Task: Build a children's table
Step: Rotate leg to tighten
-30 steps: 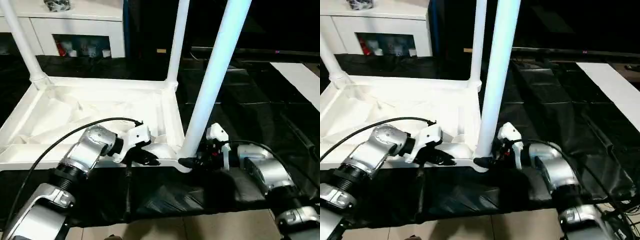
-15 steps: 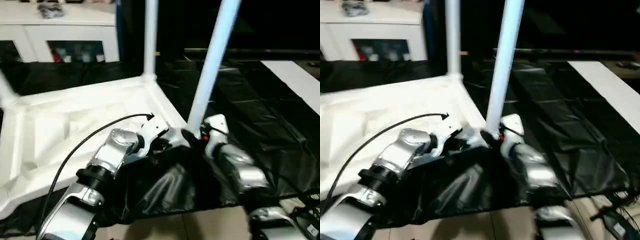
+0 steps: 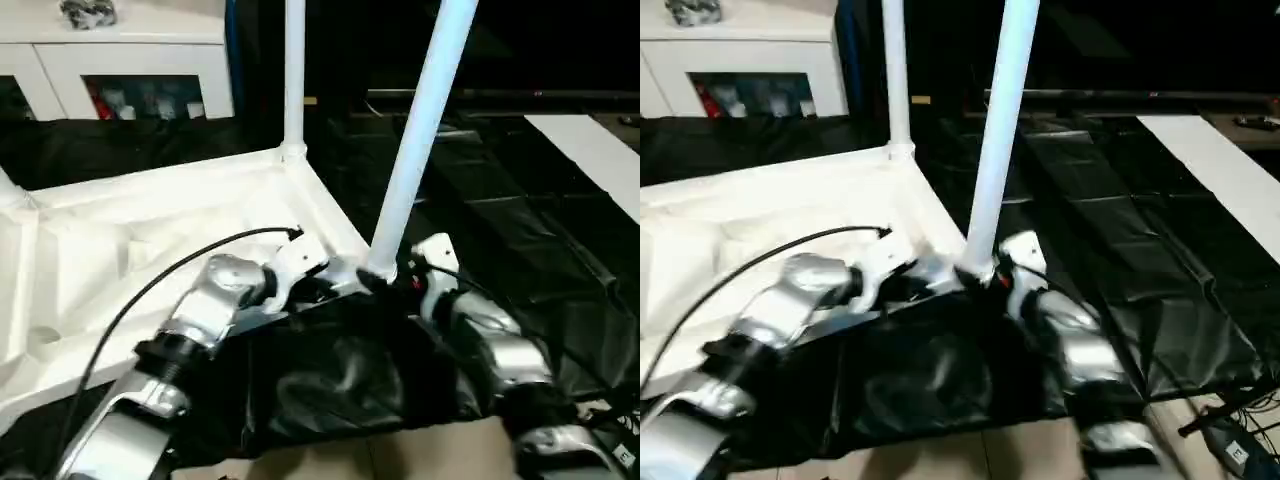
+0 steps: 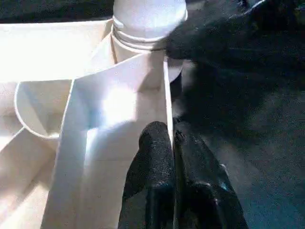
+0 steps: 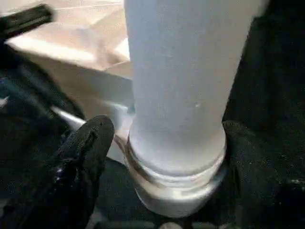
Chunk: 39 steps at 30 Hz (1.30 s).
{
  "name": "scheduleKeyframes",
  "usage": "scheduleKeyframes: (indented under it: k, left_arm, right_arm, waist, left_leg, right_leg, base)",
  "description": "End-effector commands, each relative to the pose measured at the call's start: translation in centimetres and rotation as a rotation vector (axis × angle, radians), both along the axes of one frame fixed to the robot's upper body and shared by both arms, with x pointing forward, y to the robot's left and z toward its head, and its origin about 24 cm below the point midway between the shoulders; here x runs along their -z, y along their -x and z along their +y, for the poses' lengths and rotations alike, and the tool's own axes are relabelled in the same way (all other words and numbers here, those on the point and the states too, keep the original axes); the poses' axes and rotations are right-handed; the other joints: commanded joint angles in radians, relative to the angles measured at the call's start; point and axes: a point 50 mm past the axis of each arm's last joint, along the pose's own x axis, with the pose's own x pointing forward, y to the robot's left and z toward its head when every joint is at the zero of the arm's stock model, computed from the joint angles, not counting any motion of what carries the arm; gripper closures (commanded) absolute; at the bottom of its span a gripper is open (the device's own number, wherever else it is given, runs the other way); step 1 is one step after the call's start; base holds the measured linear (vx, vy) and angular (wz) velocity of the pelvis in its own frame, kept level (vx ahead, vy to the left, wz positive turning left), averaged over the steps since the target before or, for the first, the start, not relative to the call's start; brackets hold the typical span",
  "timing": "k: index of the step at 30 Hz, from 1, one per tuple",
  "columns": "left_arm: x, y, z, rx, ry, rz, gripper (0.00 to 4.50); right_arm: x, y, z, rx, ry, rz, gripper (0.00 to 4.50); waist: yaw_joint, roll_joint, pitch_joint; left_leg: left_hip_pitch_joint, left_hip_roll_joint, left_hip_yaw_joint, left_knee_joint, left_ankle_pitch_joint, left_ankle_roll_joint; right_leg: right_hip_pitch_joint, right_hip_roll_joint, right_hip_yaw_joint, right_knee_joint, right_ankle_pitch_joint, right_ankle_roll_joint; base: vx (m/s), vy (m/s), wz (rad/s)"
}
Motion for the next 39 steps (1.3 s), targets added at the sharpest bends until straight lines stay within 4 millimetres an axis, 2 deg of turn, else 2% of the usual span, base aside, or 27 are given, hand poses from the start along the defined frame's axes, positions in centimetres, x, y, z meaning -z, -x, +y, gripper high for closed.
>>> scheduleKeyframes:
  k: [1,3,4,5,6,7,10,14,19,26,28,30,31,33,35,36,37,39]
  left_arm:
    - [-0.3,1.2,-1.6,0.143,0.087,0.042,4.50]
    - [-0.5,1.3,-1.2,0.166,0.085,0.046,4.50]
    - [-0.5,1.4,-1.0,0.179,0.084,0.049,4.50]
    - [-0.6,1.4,-0.9,0.187,0.081,0.052,4.50]
    - [-0.6,1.5,-0.5,0.214,0.072,0.061,4.50]
    - [-0.7,1.6,-0.3,0.234,0.067,0.065,4.50]
    - [-0.8,1.8,0.1,0.278,0.046,0.074,4.50]
    - [-1.0,1.7,0.4,0.296,0.032,0.075,4.50]
    - [-1.3,1.5,0.6,0.312,0.035,0.086,4.50]
    - [-1.4,1.0,0.8,0.272,0.050,0.085,4.50]
    - [-1.2,0.7,0.7,0.210,0.051,0.068,4.50]
    - [-0.9,0.1,0.0,0.109,0.049,0.041,4.50]
    - [-0.9,0.1,-0.1,0.101,0.050,0.039,4.50]
    - [-0.7,-0.4,-1.3,0.016,0.063,0.022,4.50]
    - [-0.6,-0.4,-1.7,0.007,0.070,0.022,4.50]
    - [-0.5,-0.6,-3.2,-0.039,0.082,0.010,4.50]
    - [-0.4,-0.7,-3.8,-0.053,0.084,0.005,4.50]
    - [-0.3,-0.8,-5.4,-0.089,0.092,-0.003,4.50]
  right_arm:
    - [-0.4,0.7,1.1,-0.156,-0.013,0.009,0.60]
    - [-0.6,1.1,0.4,-0.222,0.006,0.023,0.60]
    - [-0.7,1.2,0.1,-0.252,0.010,0.034,0.60]
    - [-0.8,1.3,0.0,-0.262,0.013,0.038,0.60]
    - [-1.0,1.4,-0.3,-0.297,0.019,0.050,0.60]
    - [-1.0,1.5,-0.4,-0.314,0.017,0.060,0.87]
    - [-1.0,1.7,-0.6,-0.388,0.035,0.106,1.00]
    - [-1.0,1.8,-0.6,-0.440,0.044,0.142,1.33]
    - [-0.9,1.7,-0.4,-0.485,0.055,0.176,1.76]
    - [-0.5,1.9,0.1,-0.472,0.023,0.193,1.93]
    - [-0.3,2.0,0.2,-0.428,-0.010,0.195,1.94]
    - [0.1,1.8,0.5,-0.307,-0.038,0.166,1.94]
    - [0.2,1.7,0.5,-0.293,-0.038,0.163,1.94]
    - [1.2,1.2,0.9,-0.120,-0.025,0.147,1.94]
    - [1.4,1.1,1.0,-0.081,-0.015,0.143,1.94]
    - [2.2,0.8,1.8,0.043,-0.018,0.149,1.94]
    - [2.5,0.7,2.2,0.085,-0.023,0.155,1.94]
    - [3.0,0.4,3.6,0.183,-0.040,0.172,1.94]
  waist:
    - [0.000,-0.005,-0.048]
    - [0.006,-0.003,-0.047]
    - [0.009,-0.007,-0.045]
    - [0.011,-0.007,-0.045]
    - [0.012,-0.006,-0.041]
    - [0.012,-0.006,-0.041]
    - [0.012,-0.004,-0.040]
    - [0.014,-0.005,-0.041]
    - [0.020,-0.005,-0.045]
    - [0.027,-0.002,-0.045]
    - [0.027,-0.003,-0.044]
    - [0.026,-0.003,-0.043]
    - [0.026,-0.006,-0.041]
    - [0.021,-0.008,-0.037]
    - [0.016,-0.009,-0.038]
    - [0.009,-0.010,-0.037]
    - [0.007,-0.009,-0.034]
    - [0.005,-0.008,-0.036]
  left_leg:
    - [-0.005,0.012,0.007,-0.047,-0.083,0.111]
    - [0.003,0.015,0.013,-0.043,-0.077,0.125]
    - [0.000,0.015,0.014,-0.043,-0.083,0.125]
    - [0.001,0.015,0.013,-0.044,-0.092,0.124]
    - [0.001,0.016,0.013,-0.047,-0.116,0.114]
    - [0.001,0.018,0.012,-0.049,-0.138,0.101]
    - [0.005,0.019,0.011,-0.052,-0.160,0.075]
    - [0.006,0.021,0.012,-0.050,-0.146,0.065]
    - [0.006,0.018,0.015,-0.044,-0.105,0.075]
    - [0.007,0.019,0.015,-0.044,-0.113,0.065]
    - [0.008,0.020,0.015,-0.045,-0.123,0.057]
    - [0.009,0.020,0.015,-0.047,-0.136,0.049]
    - [0.009,0.019,0.013,-0.049,-0.146,0.038]
    - [0.011,0.019,0.013,-0.054,-0.176,0.018]
    - [0.010,0.017,0.011,-0.056,-0.194,0.003]
    - [0.010,0.017,0.013,-0.056,-0.205,0.003]
    - [0.011,0.016,0.012,-0.058,-0.214,0.002]
    - [0.012,0.016,0.010,-0.057,-0.225,-0.005]
  right_leg:
    - [0.050,-0.033,0.036,-0.055,0.057,-0.250]
    - [0.043,-0.032,0.040,-0.051,0.089,-0.277]
    - [0.046,-0.030,0.039,-0.052,0.082,-0.278]
    - [0.046,-0.030,0.038,-0.052,0.067,-0.277]
    - [0.045,-0.032,0.038,-0.057,0.024,-0.269]
    - [0.046,-0.033,0.038,-0.059,-0.015,-0.260]
    - [0.043,-0.033,0.038,-0.063,-0.061,-0.250]
    - [0.043,-0.032,0.039,-0.057,-0.027,-0.256]
    - [0.045,-0.032,0.038,-0.050,0.032,-0.275]
    - [0.045,-0.033,0.038,-0.049,0.023,-0.275]
    - [0.044,-0.032,0.038,-0.050,0.012,-0.272]
    - [0.042,-0.034,0.040,-0.053,-0.001,-0.267]
    - [0.043,-0.036,0.040,-0.056,-0.034,-0.257]
    - [0.041,-0.037,0.040,-0.064,-0.101,-0.239]
    - [0.042,-0.038,0.041,-0.069,-0.159,-0.218]
    - [0.036,-0.036,0.044,-0.073,-0.180,-0.205]
    - [0.034,-0.037,0.043,-0.078,-0.202,-0.200]
    - [0.035,-0.039,0.042,-0.081,-0.243,-0.183]
  base:
    - [0.000,0.000,0.00]
    - [0.000,0.000,0.00]
    - [0.000,0.000,0.00]
    - [0.000,0.000,0.00]
    - [0.000,0.000,0.00]
    - [0.000,0.000,0.00]
    - [0.000,0.000,0.00]
    - [0.000,0.000,0.00]
    - [0.000,0.000,0.00]
    - [0.000,0.000,0.00]
    - [0.000,0.000,0.00]
    - [0.000,0.000,0.00]
    - [0.000,0.000,0.00]
    - [0.000,0.000,0.00]
    - [0.000,0.000,0.00]
    - [0.000,0.000,0.00]
    - [0.000,0.000,0.00]
    - [0.000,0.000,0.00]
